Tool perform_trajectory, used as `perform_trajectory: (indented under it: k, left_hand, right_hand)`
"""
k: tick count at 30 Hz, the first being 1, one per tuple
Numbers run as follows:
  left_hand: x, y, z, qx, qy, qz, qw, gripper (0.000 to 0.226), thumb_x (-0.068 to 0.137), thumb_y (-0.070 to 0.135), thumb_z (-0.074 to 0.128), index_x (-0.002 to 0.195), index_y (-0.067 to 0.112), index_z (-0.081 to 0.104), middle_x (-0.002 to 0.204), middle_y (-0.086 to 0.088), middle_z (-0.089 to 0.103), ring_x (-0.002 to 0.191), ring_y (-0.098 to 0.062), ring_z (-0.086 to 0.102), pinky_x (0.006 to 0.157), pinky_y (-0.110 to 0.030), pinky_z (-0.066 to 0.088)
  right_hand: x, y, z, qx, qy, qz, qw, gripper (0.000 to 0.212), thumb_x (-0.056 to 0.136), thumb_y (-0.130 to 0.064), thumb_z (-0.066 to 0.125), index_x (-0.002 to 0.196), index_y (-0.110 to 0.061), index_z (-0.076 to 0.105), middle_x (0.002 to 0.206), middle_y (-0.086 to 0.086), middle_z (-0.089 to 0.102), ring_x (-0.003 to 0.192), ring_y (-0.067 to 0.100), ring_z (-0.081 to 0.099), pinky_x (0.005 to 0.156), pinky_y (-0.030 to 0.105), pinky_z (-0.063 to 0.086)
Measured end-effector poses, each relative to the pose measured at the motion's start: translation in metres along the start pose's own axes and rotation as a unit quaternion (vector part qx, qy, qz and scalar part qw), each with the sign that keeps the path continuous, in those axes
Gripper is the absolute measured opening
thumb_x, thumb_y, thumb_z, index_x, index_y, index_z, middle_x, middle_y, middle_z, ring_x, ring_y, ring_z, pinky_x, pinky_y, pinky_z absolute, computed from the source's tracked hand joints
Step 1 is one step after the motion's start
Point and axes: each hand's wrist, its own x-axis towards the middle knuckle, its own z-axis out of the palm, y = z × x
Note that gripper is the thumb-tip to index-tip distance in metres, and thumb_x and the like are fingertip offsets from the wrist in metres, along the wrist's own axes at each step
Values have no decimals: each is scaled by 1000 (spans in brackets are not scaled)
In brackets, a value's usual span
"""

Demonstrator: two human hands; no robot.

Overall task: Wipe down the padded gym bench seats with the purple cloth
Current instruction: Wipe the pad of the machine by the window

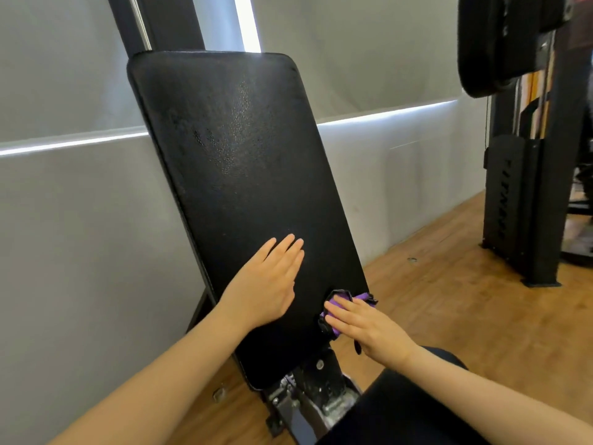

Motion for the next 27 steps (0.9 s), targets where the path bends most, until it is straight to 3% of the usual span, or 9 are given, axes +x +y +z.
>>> perform_trajectory:
  k: [2, 4, 7, 12, 17, 20, 22, 25, 27]
  left_hand:
    - [1, 0, 0, -2, -13, 3, 1000, 61, 95, 36, 45, 146, 6, 31, 155, -13, 27, 145, -28, 22, 115, -40, 10]
    - [1, 1, 0, -11, -2, 0, 1000, 62, 84, 37, 62, 136, 5, 50, 144, -14, 45, 136, -29, 39, 111, -42, 28]
    - [1, 0, 1, -30, 27, 0, 999, 63, 75, 36, 72, 127, 3, 58, 136, -15, 54, 129, -29, 49, 106, -43, 37]
    - [1, -1, 2, -31, 29, -7, 999, 62, 79, 36, 68, 130, 3, 56, 138, -15, 52, 132, -29, 46, 108, -43, 35]
    - [4, -3, -3, -66, 49, -39, 996, 60, 75, 35, 66, 126, 5, 60, 134, -13, 57, 126, -28, 52, 105, -39, 32]
    - [21, -36, -21, -83, 97, -140, 982, 60, 78, 34, 44, 126, 4, 60, 135, -15, 55, 128, -31, 50, 106, -46, 33]
    - [35, -78, -36, -49, 126, -214, 967, 63, 80, 33, 46, 133, -1, 52, 142, -19, 47, 134, -35, 42, 109, -50, 30]
    - [44, -128, -47, -28, 98, -295, 950, 73, 89, 35, 47, 148, -2, 25, 156, -20, 20, 146, -34, 14, 117, -46, 7]
    - [44, -137, -43, -29, 97, -304, 947, 73, 89, 37, 44, 148, -1, 25, 156, -20, 21, 145, -35, 15, 116, -45, 4]
  right_hand:
    - [-3, 8, -8, -35, -26, -29, 999, 100, 42, -2, 88, 131, -20, 48, 133, 2, 54, 125, 19, 48, 104, 38, 32]
    - [-6, 12, -12, -51, -44, -34, 997, 97, 40, -5, 89, 129, -21, 53, 132, 0, 56, 124, 16, 49, 104, 37, 29]
    - [-12, 17, -13, -49, -52, -1, 997, 110, 36, -4, 89, 133, -22, 41, 131, -1, 56, 125, 14, 43, 103, 36, 30]
    - [-18, 22, -19, -34, -42, 67, 996, 105, 34, 2, 89, 128, -22, 49, 130, -1, 57, 124, 14, 43, 100, 35, 34]
    - [36, 24, -43, 109, 171, 218, 955, 78, 62, 19, 74, 129, -11, 48, 134, 1, 47, 123, 21, 47, 104, 29, 33]
    - [111, 42, -87, 109, 254, 214, 937, 61, 73, 18, 65, 127, -5, 51, 133, 4, 48, 124, 23, 44, 106, 28, 28]
    - [165, 56, -123, 98, 281, 183, 937, 46, 79, 11, 58, 124, 0, 56, 131, 13, 53, 124, 25, 42, 107, 19, 22]
    - [247, 74, -179, 95, 288, 180, 936, 42, 88, 8, 49, 129, -1, 53, 138, 14, 49, 132, 28, 40, 104, 10, 16]
    - [289, 89, -203, 96, 286, 180, 936, 40, 92, 6, 43, 131, -2, 52, 141, 12, 47, 133, 28, 39, 101, 10, 19]
